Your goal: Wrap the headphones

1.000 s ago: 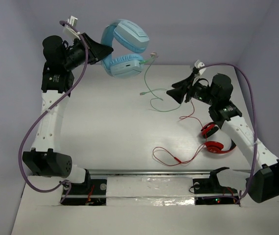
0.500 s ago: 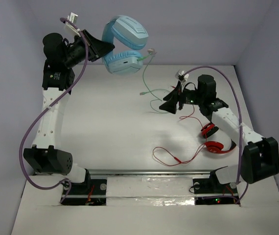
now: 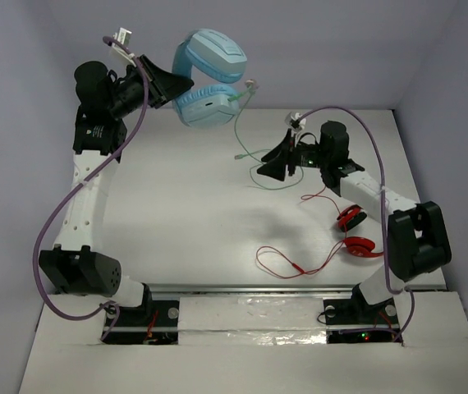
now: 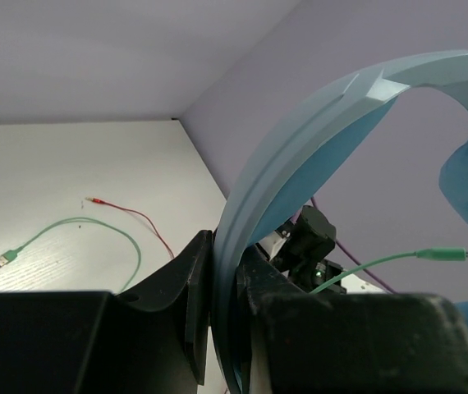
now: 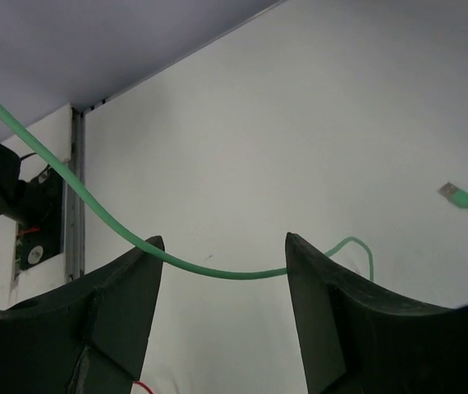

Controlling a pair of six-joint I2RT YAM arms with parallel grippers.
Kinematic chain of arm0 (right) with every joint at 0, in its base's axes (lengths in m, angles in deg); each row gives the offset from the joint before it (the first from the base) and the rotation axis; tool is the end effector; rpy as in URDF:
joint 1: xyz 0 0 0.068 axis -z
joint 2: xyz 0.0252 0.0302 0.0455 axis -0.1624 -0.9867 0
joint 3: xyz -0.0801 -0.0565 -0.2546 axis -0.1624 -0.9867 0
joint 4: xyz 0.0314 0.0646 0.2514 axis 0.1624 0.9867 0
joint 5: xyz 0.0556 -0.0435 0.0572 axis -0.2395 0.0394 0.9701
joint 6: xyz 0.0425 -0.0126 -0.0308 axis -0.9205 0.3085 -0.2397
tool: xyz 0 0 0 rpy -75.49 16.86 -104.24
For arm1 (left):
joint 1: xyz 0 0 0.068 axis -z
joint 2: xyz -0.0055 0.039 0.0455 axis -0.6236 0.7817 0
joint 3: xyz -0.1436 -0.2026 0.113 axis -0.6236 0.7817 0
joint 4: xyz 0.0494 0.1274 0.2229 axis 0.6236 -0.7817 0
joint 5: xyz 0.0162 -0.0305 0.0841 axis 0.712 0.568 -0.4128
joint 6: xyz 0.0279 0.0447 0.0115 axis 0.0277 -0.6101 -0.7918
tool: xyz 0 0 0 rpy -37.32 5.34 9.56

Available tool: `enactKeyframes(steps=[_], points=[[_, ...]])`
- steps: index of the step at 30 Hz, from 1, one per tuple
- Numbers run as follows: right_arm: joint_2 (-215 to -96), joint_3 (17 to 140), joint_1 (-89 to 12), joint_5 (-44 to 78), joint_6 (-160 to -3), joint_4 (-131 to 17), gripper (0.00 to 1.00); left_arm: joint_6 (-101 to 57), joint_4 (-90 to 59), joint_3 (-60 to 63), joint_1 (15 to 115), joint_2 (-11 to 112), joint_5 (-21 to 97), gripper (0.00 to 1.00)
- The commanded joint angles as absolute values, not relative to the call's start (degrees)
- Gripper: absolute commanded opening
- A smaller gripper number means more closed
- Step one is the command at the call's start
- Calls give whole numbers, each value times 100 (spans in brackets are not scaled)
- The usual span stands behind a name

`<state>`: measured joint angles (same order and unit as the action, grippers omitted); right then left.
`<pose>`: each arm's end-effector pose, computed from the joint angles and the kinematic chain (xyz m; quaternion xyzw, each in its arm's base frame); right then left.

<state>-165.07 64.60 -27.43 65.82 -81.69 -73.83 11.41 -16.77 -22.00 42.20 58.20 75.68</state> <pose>0.3296 0.1391 0.2912 -0.3636 0.6537 0.4817 0.4565 0.3112 -0.0455 0.5076 0.0816 0.6460 -0.5194 0.5534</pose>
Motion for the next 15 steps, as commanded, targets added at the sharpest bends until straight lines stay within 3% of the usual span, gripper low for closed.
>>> enactKeyframes(steps=[1, 4, 8, 11, 15], points=[[-16632, 6654, -2868, 6797, -8651, -8712, 66, 1642, -991, -2230, 4183, 5437, 7602, 0], [-16931, 6619, -2982, 7052, -9187, -9502, 50, 1835, -859, -2204, 4183, 5402, 7462, 0], [-17160, 6496, -3272, 6913, -9881, -10165, 16, 2082, -666, -1968, 4183, 5262, 6753, 0], [-16994, 6390, -3544, 6083, -9909, -9859, 5, 2319, -289, -1355, 4131, 5025, 6050, 0], [-16730, 5882, -3861, 5385, -10487, -10016, 0, 2495, 230, -342, 4131, 4577, 5073, 0]])
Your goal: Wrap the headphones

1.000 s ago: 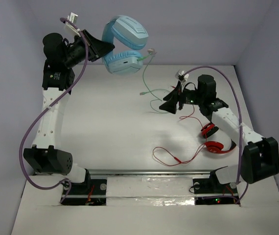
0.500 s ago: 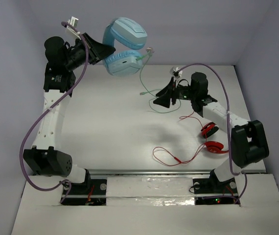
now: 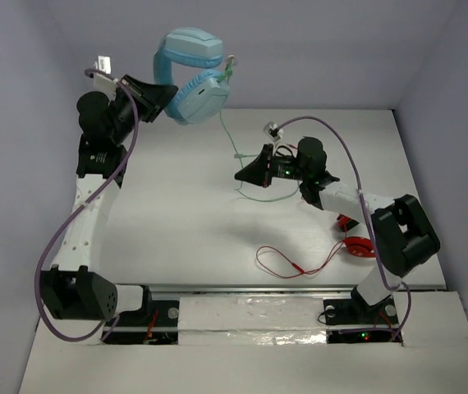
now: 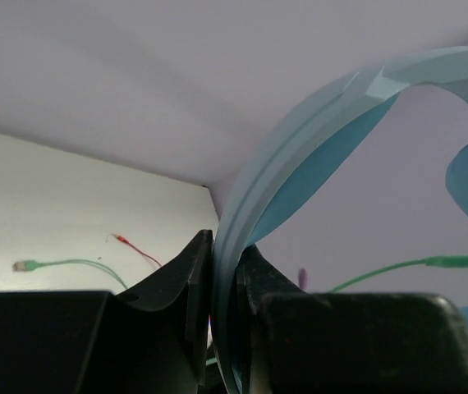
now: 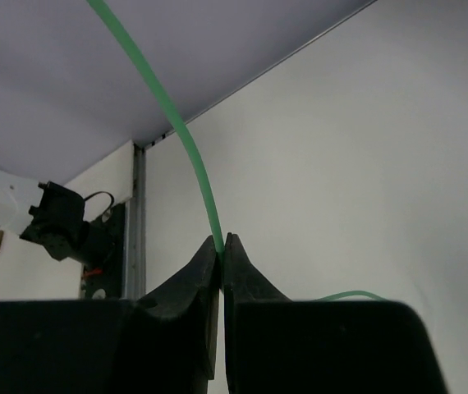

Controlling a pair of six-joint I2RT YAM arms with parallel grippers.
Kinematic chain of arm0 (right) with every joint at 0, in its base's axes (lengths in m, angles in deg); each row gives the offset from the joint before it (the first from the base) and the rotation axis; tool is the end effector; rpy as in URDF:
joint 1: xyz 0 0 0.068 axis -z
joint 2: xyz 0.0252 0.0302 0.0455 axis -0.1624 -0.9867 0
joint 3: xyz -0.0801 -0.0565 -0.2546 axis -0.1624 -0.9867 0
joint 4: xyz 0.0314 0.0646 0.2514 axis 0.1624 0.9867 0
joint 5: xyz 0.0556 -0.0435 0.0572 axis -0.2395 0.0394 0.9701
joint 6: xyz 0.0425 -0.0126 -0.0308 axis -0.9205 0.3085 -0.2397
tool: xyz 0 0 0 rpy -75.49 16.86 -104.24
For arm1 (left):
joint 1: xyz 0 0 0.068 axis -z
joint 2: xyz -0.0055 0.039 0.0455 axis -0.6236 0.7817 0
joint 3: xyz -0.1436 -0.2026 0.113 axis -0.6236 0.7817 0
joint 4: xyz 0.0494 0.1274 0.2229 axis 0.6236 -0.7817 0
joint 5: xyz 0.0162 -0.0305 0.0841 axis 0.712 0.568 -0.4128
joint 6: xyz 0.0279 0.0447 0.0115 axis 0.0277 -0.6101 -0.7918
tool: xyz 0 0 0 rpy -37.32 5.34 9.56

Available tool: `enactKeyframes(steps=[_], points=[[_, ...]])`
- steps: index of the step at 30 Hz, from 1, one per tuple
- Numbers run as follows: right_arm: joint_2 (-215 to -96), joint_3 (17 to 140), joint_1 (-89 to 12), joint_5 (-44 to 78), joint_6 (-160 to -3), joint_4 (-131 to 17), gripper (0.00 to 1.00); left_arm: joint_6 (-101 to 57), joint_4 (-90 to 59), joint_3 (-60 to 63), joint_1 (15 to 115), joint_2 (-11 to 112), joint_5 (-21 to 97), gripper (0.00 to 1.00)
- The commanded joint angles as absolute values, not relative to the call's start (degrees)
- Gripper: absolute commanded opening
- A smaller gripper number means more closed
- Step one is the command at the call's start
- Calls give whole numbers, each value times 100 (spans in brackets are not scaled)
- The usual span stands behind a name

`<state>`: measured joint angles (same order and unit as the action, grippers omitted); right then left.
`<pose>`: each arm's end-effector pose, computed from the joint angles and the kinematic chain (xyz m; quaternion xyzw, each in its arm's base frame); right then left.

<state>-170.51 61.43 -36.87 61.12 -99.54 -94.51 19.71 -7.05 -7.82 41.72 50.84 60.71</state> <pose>0.3182 0.1977 0.2736 -0.3253 0.6301 0.5588 0.4300 0.2945 -0.0347 0.4803 -0.0547 0.6182 -0.5065 0.5986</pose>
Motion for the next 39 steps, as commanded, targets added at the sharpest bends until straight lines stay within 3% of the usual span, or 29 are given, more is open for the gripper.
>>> enactKeyframes(steps=[1, 8, 17, 23, 31, 39], points=[[-16651, 5811, -3974, 5200, -10541, -9912, 0, 2460, 249, -184, 4131, 4454, 4810, 0], [-16010, 6064, -4694, 3127, -10341, -7444, 0, 1574, -163, 968, 4359, 3654, 2588, 0], [-14806, 6416, -5820, 2042, -9865, -5079, 0, 369, -1052, 1627, 5360, 3258, 513, 0], [-14418, 7030, -6427, 1498, -9523, -3690, 0, -202, -1877, 1839, 6072, 3231, -263, 0], [-15111, 8191, -6489, 1796, -8951, -2055, 0, -992, -3361, 1392, 6811, 3565, 807, 0], [-15112, 8675, -6489, 1358, -8617, -1623, 0, -1741, -4321, 1075, 6917, 3934, 2223, 0]])
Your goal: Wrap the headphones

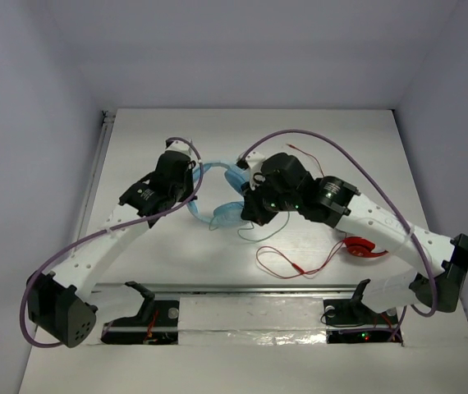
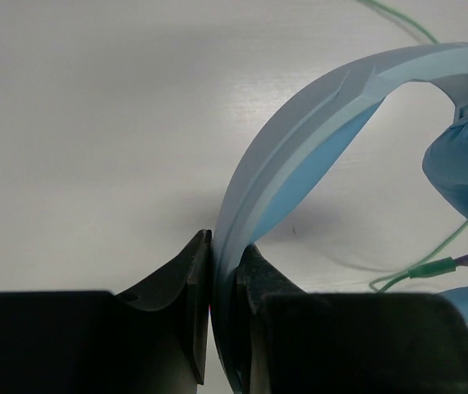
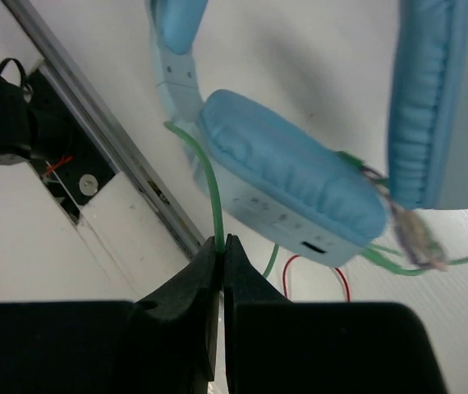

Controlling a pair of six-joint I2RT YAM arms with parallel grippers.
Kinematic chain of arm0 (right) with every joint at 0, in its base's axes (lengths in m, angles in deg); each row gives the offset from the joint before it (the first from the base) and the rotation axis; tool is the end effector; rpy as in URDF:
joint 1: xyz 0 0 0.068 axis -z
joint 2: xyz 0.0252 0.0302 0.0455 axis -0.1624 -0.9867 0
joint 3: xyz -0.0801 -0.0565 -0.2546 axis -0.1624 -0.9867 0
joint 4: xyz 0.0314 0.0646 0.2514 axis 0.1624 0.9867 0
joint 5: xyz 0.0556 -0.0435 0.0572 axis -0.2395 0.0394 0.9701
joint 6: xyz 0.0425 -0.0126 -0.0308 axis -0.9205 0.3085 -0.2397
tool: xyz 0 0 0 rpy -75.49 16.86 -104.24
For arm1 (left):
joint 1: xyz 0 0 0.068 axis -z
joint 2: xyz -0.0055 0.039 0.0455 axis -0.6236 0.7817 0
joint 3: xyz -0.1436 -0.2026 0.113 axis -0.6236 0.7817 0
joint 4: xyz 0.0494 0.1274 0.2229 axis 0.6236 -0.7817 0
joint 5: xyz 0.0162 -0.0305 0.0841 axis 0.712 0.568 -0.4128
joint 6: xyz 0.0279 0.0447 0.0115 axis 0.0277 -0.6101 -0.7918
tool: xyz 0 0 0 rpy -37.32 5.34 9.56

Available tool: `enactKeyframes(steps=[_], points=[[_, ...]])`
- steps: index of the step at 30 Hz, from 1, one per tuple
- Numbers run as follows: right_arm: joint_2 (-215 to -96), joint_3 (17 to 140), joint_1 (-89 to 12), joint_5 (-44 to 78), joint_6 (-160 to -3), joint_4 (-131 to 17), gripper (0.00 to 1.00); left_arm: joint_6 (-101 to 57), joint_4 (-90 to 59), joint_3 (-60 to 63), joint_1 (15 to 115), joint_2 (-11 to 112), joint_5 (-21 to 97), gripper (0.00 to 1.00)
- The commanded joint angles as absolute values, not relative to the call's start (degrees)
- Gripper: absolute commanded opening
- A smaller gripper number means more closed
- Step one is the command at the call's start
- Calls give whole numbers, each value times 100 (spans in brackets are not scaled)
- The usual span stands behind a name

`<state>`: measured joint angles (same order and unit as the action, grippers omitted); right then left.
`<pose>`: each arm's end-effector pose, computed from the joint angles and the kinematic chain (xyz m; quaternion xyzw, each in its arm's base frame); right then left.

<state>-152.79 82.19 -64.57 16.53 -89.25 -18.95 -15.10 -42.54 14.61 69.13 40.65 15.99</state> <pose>0.1650 0.2460 0.3693 -0.3396 0.8289 0.3004 0.3276 0.2238 -0.1225 0.3268 0.0330 0.8705 -0.1054 0.4797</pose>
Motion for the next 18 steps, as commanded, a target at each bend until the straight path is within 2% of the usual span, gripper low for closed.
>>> enactKeyframes(steps=[1, 10, 18], points=[[-15112, 8710, -6489, 1244, -8600, -1501, 0, -1785, -4321, 1075, 6917, 3908, 2241, 0], [-15139, 8807, -6489, 128, -8591, -885, 0, -2751, -5024, 820, 6917, 3891, 2610, 0], [-15095, 8982, -6437, -1181, -8748, -884, 6, -3007, -4840, 934, 6917, 3688, 4032, 0]])
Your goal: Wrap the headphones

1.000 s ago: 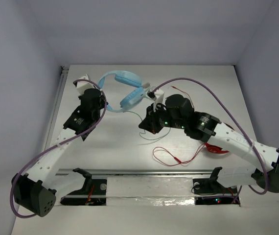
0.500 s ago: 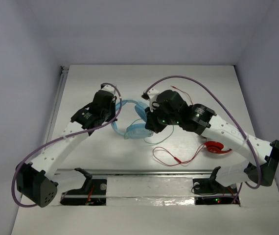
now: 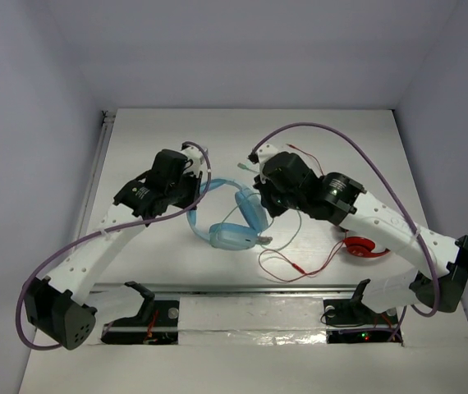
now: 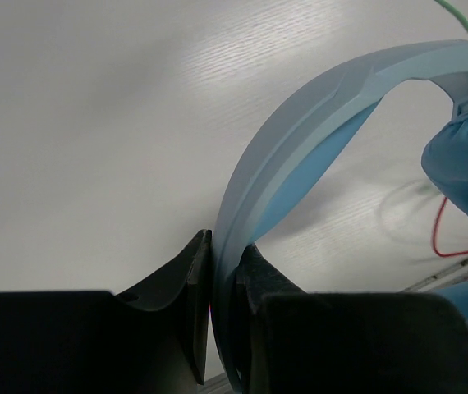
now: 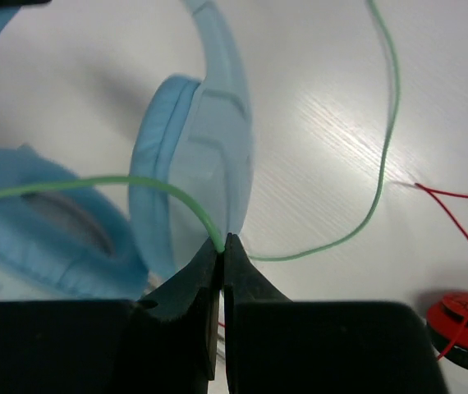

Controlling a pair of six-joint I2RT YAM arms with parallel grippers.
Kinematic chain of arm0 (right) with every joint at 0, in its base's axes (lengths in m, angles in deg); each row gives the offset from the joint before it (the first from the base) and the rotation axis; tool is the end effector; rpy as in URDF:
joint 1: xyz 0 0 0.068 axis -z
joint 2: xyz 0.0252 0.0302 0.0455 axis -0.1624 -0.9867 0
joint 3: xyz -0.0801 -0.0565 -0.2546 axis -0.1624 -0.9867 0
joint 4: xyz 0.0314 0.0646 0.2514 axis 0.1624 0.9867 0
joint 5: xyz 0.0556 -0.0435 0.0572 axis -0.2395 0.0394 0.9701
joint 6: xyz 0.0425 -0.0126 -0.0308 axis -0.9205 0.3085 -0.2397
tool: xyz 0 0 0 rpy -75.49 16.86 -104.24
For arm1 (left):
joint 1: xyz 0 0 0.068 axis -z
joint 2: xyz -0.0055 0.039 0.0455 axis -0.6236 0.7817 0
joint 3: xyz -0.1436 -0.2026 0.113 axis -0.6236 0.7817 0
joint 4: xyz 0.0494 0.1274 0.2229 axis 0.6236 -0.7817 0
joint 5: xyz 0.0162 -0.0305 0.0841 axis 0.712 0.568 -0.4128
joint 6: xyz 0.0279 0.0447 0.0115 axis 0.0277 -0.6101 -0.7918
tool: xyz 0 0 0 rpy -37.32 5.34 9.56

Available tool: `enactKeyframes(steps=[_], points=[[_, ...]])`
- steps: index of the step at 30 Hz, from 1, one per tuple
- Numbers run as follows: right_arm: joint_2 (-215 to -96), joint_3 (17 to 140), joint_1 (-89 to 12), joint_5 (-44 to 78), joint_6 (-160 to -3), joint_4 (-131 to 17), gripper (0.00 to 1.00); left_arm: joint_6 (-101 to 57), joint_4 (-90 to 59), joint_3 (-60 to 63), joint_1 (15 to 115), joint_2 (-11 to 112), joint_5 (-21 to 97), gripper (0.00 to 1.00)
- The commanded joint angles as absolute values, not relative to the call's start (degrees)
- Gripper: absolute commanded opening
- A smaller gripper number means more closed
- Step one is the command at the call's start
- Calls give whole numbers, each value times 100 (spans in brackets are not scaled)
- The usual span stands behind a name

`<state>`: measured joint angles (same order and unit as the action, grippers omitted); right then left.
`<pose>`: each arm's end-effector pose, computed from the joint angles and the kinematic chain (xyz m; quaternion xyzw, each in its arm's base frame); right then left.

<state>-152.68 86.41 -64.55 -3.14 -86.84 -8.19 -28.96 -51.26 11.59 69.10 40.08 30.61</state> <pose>0.1668 0.2271 0.3785 -0.2989 0.8664 0.1343 0.3769 0.2111 -0.1253 0.3328 0.2032 0.8728 -0.1420 0.4205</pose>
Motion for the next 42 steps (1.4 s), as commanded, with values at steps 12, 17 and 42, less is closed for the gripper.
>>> enactKeyframes(steps=[12, 17, 42], points=[[-14831, 8860, -6147, -1457, -8512, -2246, 13, -3060, -4638, 873, 6969, 3688, 5089, 0], [-14717, 8456, -5892, -1140, -8538, -2589, 18, -2849, -4374, 680, 6969, 3706, 5247, 0], [-14312, 4888, -4266, 2772, -10014, -8003, 46, -2075, -3908, -796, 6908, 3908, 5599, 0]])
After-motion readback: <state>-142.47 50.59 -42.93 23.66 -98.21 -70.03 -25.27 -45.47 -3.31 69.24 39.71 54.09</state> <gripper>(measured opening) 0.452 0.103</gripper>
